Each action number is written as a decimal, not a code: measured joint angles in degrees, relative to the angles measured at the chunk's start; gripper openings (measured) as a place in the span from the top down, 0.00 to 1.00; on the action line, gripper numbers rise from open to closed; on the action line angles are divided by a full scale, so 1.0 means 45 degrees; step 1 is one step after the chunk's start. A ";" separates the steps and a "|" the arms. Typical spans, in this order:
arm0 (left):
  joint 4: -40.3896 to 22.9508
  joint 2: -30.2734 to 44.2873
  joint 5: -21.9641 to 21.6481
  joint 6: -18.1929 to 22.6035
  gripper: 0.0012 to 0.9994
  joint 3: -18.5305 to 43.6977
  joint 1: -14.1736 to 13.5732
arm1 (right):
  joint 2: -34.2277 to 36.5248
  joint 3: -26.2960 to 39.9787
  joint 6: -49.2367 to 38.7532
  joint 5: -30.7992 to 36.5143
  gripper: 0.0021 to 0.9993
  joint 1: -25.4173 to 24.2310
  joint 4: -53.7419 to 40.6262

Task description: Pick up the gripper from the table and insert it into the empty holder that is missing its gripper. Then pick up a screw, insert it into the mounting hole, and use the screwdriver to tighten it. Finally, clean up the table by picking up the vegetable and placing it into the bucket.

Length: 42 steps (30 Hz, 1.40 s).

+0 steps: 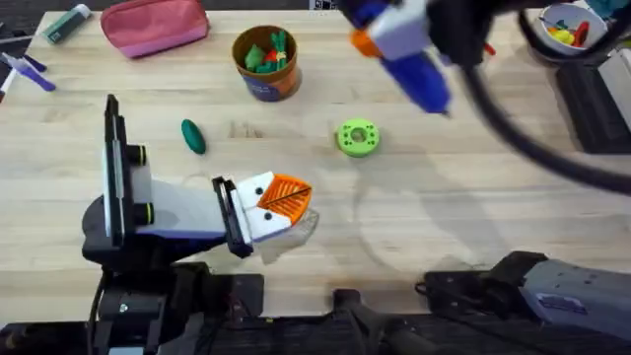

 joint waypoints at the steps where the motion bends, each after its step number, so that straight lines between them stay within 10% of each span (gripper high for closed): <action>1: 0.0000 0.0000 0.0000 0.0002 0.99 0.0000 0.0000 | 0.0060 0.0000 -0.0523 0.0414 0.98 -0.0167 -0.0384; 19: 0.0000 0.0000 0.0000 -0.0003 0.99 0.0000 0.0000 | 0.6451 0.0029 -0.3742 0.3077 0.98 -0.4165 -0.2190; 33: 0.0000 0.0000 0.0000 0.0002 0.99 0.0000 0.0000 | 0.9492 0.0029 -0.3775 0.3937 0.97 -0.4599 -0.1528; 40: 0.0000 0.0000 0.0000 0.0002 0.99 0.0000 0.0000 | 0.9520 0.0126 -0.3551 0.4073 0.06 -0.4599 -0.1572; 42: 0.0000 0.0000 0.0000 0.0002 0.99 0.0000 0.0000 | 0.9515 0.0131 -0.3411 0.4119 0.01 -0.4594 -0.1582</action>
